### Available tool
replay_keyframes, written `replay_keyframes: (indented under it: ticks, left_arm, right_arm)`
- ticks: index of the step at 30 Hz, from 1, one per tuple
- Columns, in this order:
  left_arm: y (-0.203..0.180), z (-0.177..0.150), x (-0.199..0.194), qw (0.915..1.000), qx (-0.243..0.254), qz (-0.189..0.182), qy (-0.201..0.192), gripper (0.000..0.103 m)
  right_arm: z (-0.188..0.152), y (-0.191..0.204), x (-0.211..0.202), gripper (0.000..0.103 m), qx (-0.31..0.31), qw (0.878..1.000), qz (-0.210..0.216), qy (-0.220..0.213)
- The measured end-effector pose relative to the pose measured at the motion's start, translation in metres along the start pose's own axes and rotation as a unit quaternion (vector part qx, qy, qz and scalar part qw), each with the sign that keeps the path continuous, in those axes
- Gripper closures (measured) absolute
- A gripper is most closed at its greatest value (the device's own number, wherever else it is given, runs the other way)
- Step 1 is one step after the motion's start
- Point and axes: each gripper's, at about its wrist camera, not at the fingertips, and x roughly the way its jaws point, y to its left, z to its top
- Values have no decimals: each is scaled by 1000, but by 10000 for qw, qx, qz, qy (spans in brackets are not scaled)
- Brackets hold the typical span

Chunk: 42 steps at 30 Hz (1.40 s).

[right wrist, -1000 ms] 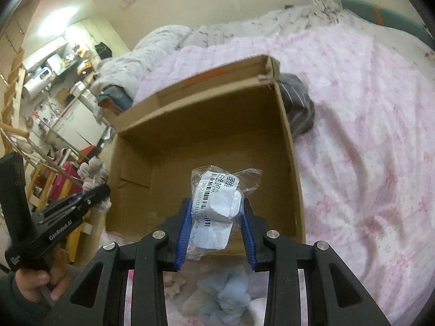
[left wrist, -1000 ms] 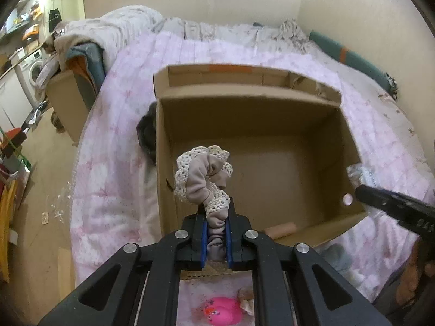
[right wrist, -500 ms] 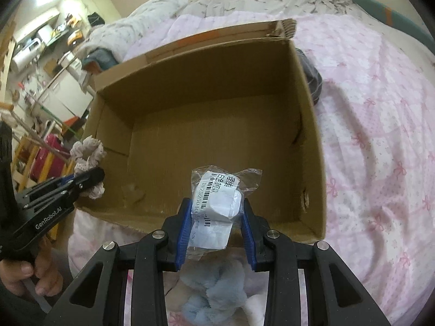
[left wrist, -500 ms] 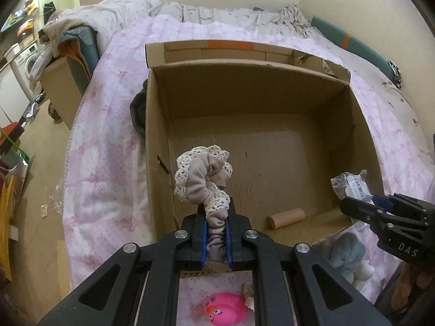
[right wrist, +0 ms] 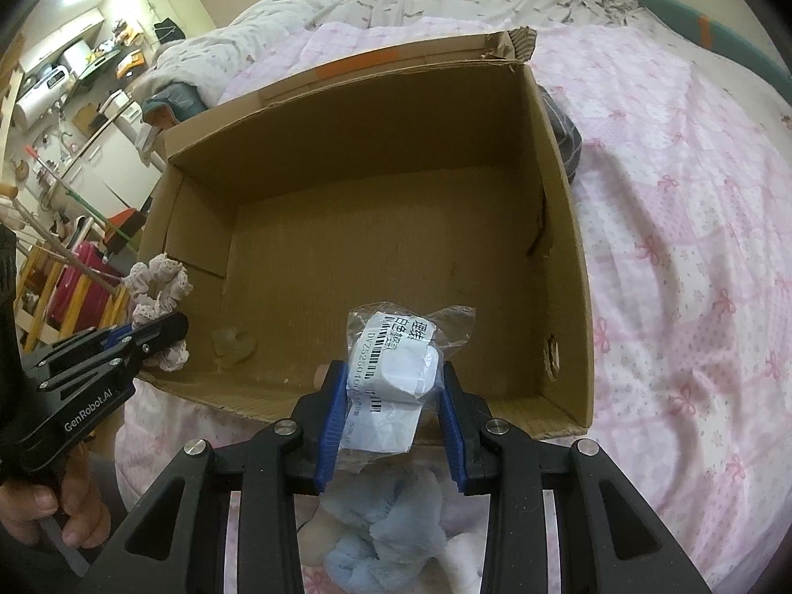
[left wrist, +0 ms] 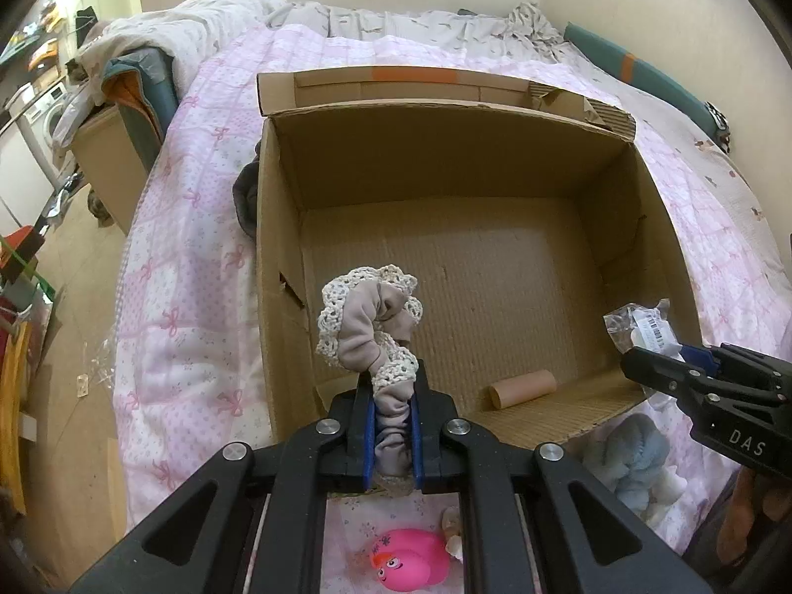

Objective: Organize soft objects
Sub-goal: 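Carry the scrunchie with the left gripper while the right carries the packet over the box, then open the left gripper to drop the scrunchie while the right drops the packet into the box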

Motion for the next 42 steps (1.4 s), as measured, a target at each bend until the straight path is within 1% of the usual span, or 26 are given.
replay_keyframes:
  ticks: [7,10,11,15,16,17,18,19,20,21,22,23,24,25,26,27,28,30,34,42]
  left_arm:
    - [1,0,0,10000,0,30,14,92]
    - [1,0,0,10000,20,66,22,88]
    - [2,0,0,10000,22,74,6,87]
    - [1,0,-2,9999,44,107,-38,86]
    - [1,0,-3,9999,52,121,-51,83]
    - [1,1,-3,9999,55,143,-70,76]
    - [1,1,-4,9998,51,158,-85,64]
    - [1,1,-4,9998,47,178,-107,57]
    - [2,1,-6,9996,32,215,-164,45]
    - [2,1,-8,9996,16,190,-213,44]
    - [2,2,-10,9996,0,152,-239,43]
    - [2,2,-11,9995,-7,173,-256,42]
    - [2,3,-11,9994,2,188,-273,42]
    - [2,3,-11,9994,8,198,-287,42]
    - [3,3,-11,9994,5,194,-285,42]
    - [3,3,-12,9994,1,189,-275,42]
    - [3,3,-12,9995,-7,182,-272,42]
    - [3,4,-12,9994,-4,188,-281,42]
    - [1,3,-15,9992,14,215,-331,42]
    - [4,0,-29,9986,-19,265,-449,42]
  right_arm:
    - [0,-1,-1,67,15,10000,11,-6]
    - [0,-2,-2,66,53,10000,42,-13]
    - [0,-3,-2,66,75,9999,66,-10]
    - [1,-6,-4,57,132,9998,129,-34]
    - [1,-6,-4,55,142,9998,127,-40]
    - [1,-6,-5,52,151,9998,112,-47]
    - [1,-7,-5,52,155,9998,101,-58]
    - [1,-7,-5,51,159,9998,91,-60]
    - [0,-7,-5,50,167,9998,92,-56]
    - [0,-8,-5,48,181,9998,107,-64]
    - [0,-8,-6,47,196,9997,125,-70]
    - [0,-8,-6,43,210,9996,142,-78]
    - [0,-9,-7,34,234,9996,146,-94]
    - [1,-9,-8,29,261,9995,148,-122]
    - [1,-11,-9,21,300,9993,168,-152]
    - [1,-13,-10,17,351,9991,188,-166]
    - [2,-14,-11,15,388,9989,187,-173]
    - [2,-16,-13,4,435,9986,158,-237]
    - [3,-18,-19,3,467,9980,193,-393]
    - [0,-22,-25,3,554,9973,220,-434]
